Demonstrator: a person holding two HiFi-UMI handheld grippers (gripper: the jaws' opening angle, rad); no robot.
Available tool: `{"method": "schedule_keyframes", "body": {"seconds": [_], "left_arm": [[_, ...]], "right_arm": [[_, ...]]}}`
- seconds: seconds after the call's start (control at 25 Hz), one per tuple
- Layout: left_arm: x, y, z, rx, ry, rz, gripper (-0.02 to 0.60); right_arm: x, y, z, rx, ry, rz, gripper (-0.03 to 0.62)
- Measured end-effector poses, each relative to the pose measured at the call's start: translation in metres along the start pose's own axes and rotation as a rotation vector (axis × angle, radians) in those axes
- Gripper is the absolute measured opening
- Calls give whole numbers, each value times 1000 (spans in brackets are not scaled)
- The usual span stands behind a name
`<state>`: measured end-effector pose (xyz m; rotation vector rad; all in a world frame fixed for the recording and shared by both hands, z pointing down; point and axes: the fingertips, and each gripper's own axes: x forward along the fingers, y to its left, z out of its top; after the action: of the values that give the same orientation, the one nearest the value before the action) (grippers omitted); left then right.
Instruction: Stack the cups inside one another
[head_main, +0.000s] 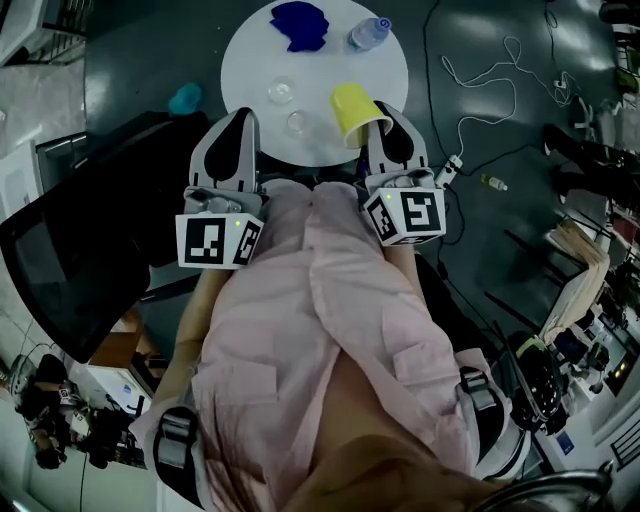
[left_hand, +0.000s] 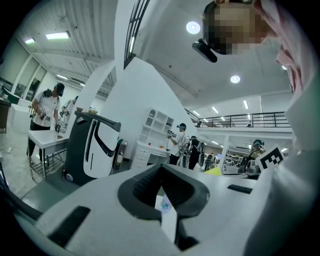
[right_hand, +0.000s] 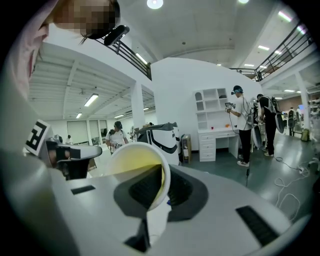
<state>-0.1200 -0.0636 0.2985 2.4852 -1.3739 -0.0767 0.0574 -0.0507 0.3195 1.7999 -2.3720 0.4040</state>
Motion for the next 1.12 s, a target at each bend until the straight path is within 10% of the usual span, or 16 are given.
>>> {"method": "schedule_keyframes", "body": {"seconds": [0.6,1.12], "left_arm": [[6,-36,0,152,31,-77,16],[-2,-23,-7,70,49,-11,17]], "right_arm": [[-24,-6,-1,6,-31,6,37],[-29,-8,-12,12,10,2,37]]}}
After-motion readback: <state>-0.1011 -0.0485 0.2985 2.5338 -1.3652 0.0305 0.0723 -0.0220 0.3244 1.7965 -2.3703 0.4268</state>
